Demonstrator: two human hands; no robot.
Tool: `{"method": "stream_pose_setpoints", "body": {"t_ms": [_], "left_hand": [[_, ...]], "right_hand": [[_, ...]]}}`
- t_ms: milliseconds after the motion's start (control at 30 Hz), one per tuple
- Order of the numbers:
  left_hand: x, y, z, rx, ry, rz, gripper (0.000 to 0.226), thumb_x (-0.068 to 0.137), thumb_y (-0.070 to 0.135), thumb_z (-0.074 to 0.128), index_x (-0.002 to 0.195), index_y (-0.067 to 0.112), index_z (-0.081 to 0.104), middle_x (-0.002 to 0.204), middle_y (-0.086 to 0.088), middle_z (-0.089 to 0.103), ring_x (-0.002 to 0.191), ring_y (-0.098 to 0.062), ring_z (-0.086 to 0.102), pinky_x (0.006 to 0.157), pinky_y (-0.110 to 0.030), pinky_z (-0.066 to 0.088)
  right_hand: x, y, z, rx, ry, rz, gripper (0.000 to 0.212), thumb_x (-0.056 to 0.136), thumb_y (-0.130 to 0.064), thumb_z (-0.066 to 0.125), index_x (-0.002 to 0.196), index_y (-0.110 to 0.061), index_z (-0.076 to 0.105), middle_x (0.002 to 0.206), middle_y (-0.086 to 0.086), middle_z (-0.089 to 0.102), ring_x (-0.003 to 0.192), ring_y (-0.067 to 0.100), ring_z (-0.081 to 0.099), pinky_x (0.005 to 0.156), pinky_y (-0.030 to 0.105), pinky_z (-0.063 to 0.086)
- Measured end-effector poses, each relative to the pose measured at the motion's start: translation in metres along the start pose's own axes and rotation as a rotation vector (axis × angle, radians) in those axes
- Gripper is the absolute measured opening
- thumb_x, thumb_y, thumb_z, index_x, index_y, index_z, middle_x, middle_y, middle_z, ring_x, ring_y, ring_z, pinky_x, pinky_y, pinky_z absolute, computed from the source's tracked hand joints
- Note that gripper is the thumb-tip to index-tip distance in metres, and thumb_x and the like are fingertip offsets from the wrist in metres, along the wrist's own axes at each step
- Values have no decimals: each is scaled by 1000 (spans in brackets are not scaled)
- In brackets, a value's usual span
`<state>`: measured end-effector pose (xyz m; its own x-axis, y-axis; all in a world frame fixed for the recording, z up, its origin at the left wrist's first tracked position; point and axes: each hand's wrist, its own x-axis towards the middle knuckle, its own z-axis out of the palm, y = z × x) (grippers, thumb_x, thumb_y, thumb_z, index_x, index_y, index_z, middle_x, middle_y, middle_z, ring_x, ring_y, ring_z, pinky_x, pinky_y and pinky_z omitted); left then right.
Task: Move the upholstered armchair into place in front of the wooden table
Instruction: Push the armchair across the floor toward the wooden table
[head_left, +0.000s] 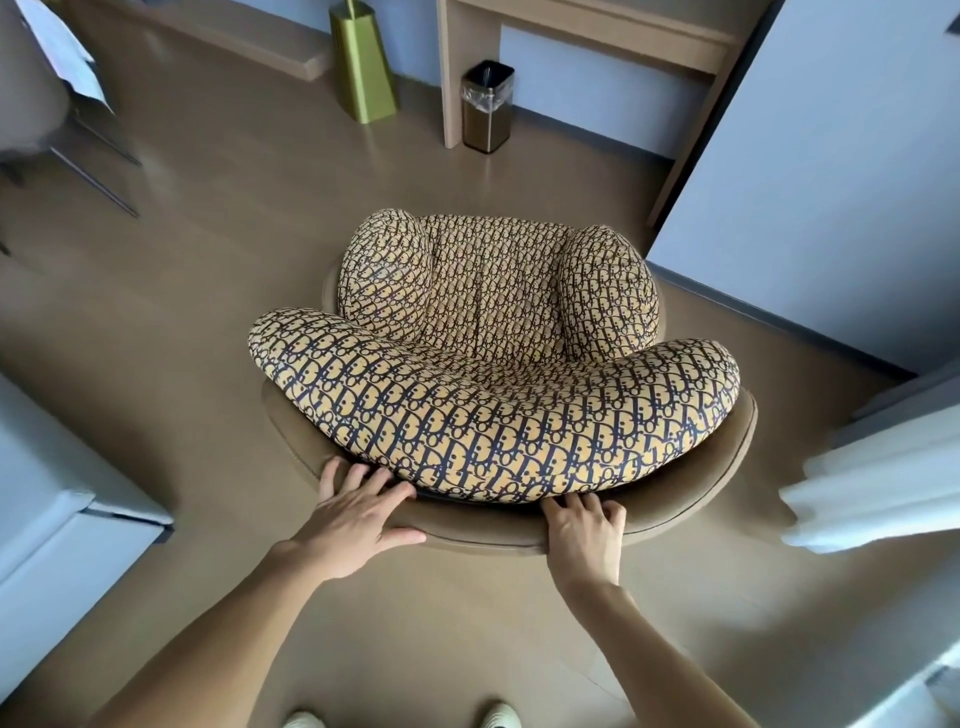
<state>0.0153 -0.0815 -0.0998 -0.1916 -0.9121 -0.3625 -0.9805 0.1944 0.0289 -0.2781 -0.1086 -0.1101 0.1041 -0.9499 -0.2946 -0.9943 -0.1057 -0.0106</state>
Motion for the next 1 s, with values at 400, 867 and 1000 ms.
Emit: {"method": "stream_pose_setpoints", "body": {"t_ms": [400, 867, 1000], "left_hand": [[104, -47, -33, -22, 67, 25, 88, 76, 90, 7, 131, 37, 52, 122, 5, 54, 117, -25, 45, 115, -57, 17], [228, -85, -72, -10, 128, 80, 81, 79, 89, 13, 126, 36, 52, 119, 6, 53, 118, -24, 42, 115, -57, 14], [262, -96, -82, -19, 158, 85, 82, 78, 90, 11, 124, 37, 53, 116, 7, 54, 116, -25, 43, 113, -57, 16]], "right_hand": [[110, -9, -28, -45, 54, 11, 39, 87, -6, 54, 117, -29, 61, 108, -2, 66, 112, 24, 54, 101, 43, 32], [237, 2, -57, -31, 109, 19, 36, 83, -7, 54, 108, -30, 64, 101, -7, 67, 106, 22, 56, 96, 41, 32], [272, 3, -66, -26, 115, 22, 37, 84, -8, 54, 110, -32, 63, 102, -8, 67, 108, 21, 56, 96, 40, 31]]}}
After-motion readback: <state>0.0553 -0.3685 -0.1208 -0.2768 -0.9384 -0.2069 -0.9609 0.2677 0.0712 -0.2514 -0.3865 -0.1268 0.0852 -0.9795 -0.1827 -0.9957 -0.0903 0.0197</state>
